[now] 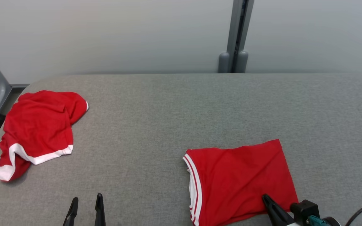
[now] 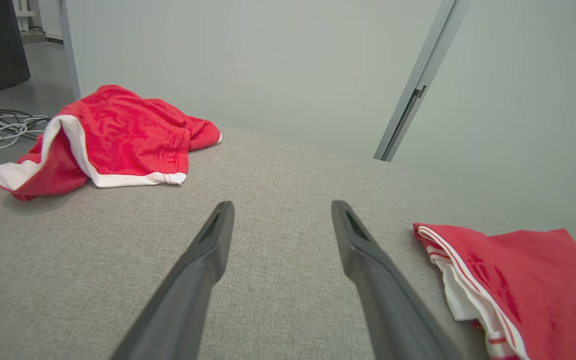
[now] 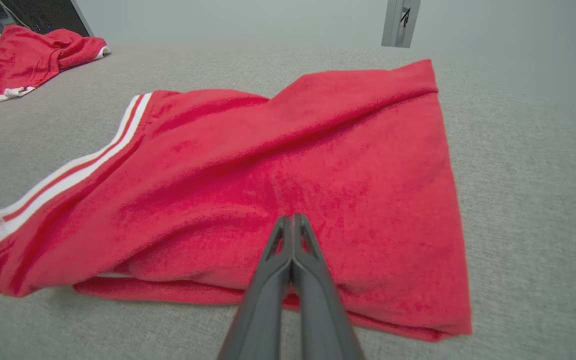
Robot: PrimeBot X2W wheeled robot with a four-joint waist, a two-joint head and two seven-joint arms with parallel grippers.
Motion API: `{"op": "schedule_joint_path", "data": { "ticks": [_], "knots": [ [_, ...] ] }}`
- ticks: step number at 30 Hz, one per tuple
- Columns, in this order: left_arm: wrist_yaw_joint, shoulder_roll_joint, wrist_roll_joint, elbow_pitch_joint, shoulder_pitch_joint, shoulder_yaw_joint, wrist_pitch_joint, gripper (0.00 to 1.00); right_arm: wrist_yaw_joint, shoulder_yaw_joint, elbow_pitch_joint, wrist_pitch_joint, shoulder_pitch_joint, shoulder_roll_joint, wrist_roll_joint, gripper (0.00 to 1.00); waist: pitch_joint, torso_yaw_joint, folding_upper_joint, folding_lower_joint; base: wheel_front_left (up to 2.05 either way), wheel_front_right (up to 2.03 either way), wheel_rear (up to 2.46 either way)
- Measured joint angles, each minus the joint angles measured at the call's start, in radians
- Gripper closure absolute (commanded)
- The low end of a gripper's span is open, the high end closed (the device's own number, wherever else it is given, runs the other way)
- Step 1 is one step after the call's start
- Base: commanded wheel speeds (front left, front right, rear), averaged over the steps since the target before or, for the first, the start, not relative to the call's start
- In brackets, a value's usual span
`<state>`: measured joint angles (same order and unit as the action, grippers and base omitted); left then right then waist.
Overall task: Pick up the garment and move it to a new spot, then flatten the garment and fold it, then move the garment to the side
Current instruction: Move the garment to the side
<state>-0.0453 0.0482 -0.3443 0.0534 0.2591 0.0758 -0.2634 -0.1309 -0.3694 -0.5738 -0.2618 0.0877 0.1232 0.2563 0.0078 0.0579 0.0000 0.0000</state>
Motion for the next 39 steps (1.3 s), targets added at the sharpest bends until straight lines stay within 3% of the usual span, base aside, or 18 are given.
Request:
{"op": "schedule_joint_path", "data": {
  "ticks": [6, 7, 9, 10, 11, 15, 20, 23, 34, 38, 39],
  "knots": [
    [-0.009, 0.000, -0.001, -0.018, 0.005, -0.020, 0.000, 0.00, 0.000, 0.014, 0.112, 0.000, -0.036, 0.016, -0.009, 1.00, -0.024, -0.029, 0.0000, 0.0000, 0.00, 0.00, 0.00],
    [-0.010, 0.000, -0.001, -0.025, 0.009, -0.028, 0.000, 0.00, 0.000, 0.029, 0.147, 0.000, -0.045, 0.019, -0.014, 0.93, -0.030, -0.035, 0.0000, 0.0000, 0.00, 0.00, 0.00],
    [-0.010, 0.000, -0.002, -0.033, 0.017, -0.045, 0.000, 0.00, 0.000, 0.060, 0.219, 0.000, -0.071, 0.028, -0.028, 0.54, -0.043, -0.043, 0.0000, 0.0000, 0.00, 0.00, 0.00],
    [-0.010, 0.001, -0.001, -0.037, 0.019, -0.052, 0.000, 0.00, 0.000, 0.081, 0.259, 0.000, -0.087, 0.032, -0.037, 0.05, -0.049, -0.047, 0.0000, 0.0000, 0.00, 0.00, 0.00],
    [-0.008, 0.001, -0.001, -0.037, 0.019, -0.061, 0.000, 0.00, 0.000, 0.105, 0.302, 0.000, -0.104, 0.034, -0.046, 0.00, -0.055, -0.050, 0.0000, 0.0000, 0.00, 0.00, 0.00],
    [0.002, 0.001, 0.004, -0.040, 0.017, -0.063, 0.000, 0.00, 0.000, 0.204, 0.433, 0.000, -0.166, 0.034, -0.076, 0.00, -0.075, -0.054, 0.0000, 0.0000, 0.00, 0.00, 0.00],
    [0.086, 0.000, 0.027, -0.007, 0.006, -0.029, 0.000, 0.00, 0.000, 0.351, 0.503, 0.000, -0.227, 0.000, -0.100, 0.00, -0.087, -0.047, 0.0000, 0.0000, 0.00, 0.00, 0.00],
    [0.109, 0.000, 0.037, 0.016, -0.002, -0.025, 0.000, 0.00, 0.000, 0.399, 0.492, 0.000, -0.251, -0.017, -0.113, 0.00, -0.089, -0.046, 0.0000, 0.0000, 0.00, 0.00, 0.00],
    [0.128, 0.000, 0.063, 0.035, -0.003, -0.038, 0.000, 0.00, 0.000, 0.396, 0.437, 0.000, -0.238, -0.038, -0.119, 0.00, -0.081, -0.050, 0.0000, 0.0000, 0.00, 0.00, 0.00],
    [0.133, 0.000, 0.068, 0.030, -0.009, -0.037, 0.000, 0.00, 0.000, 0.349, 0.395, 0.008, -0.166, 0.005, -0.056, 0.00, -0.066, -0.042, 0.0000, 0.0000, 0.00, 0.00, 0.00],
    [0.133, 0.000, 0.070, 0.030, -0.012, -0.038, 0.000, 0.00, 0.000, 0.331, 0.377, 0.051, -0.141, 0.020, -0.027, 0.00, -0.060, -0.040, 0.0000, 0.0000, 0.00, 0.00, 0.00]
  ]
}}
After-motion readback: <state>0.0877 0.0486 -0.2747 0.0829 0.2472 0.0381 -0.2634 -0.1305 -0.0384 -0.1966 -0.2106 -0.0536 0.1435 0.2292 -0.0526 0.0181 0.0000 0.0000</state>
